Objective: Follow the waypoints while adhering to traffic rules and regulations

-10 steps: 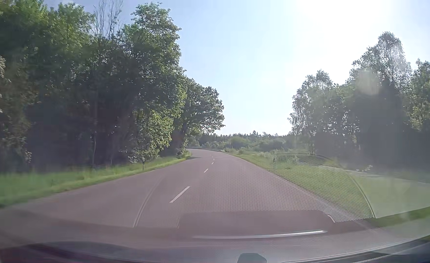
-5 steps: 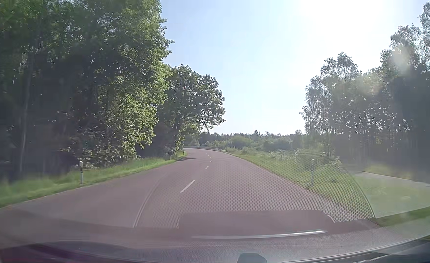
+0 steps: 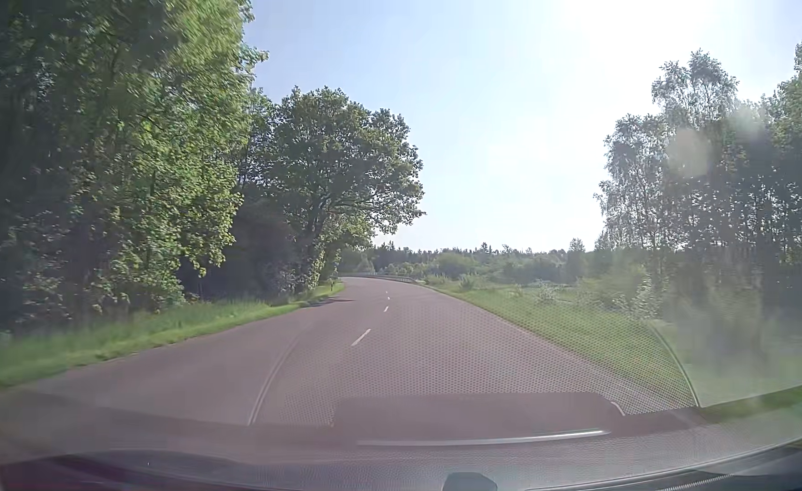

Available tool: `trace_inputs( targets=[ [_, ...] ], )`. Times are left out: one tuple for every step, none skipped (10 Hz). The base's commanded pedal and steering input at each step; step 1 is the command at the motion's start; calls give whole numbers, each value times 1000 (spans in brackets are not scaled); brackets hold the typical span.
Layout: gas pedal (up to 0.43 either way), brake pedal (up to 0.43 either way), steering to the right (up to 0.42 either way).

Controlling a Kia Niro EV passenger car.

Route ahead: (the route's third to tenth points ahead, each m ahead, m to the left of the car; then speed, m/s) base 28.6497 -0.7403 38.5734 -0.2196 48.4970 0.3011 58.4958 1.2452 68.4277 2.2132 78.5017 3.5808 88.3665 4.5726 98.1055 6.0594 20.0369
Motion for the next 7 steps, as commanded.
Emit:
trace_inputs(
  targets=[
    [110, 0, -5],
    [110, 0, -6],
    [110, 0, -8],
    [110, 0, -11],
    [110, 0, -11],
    [110, 0, -11],
    [110, 0, -11]
  ],
)
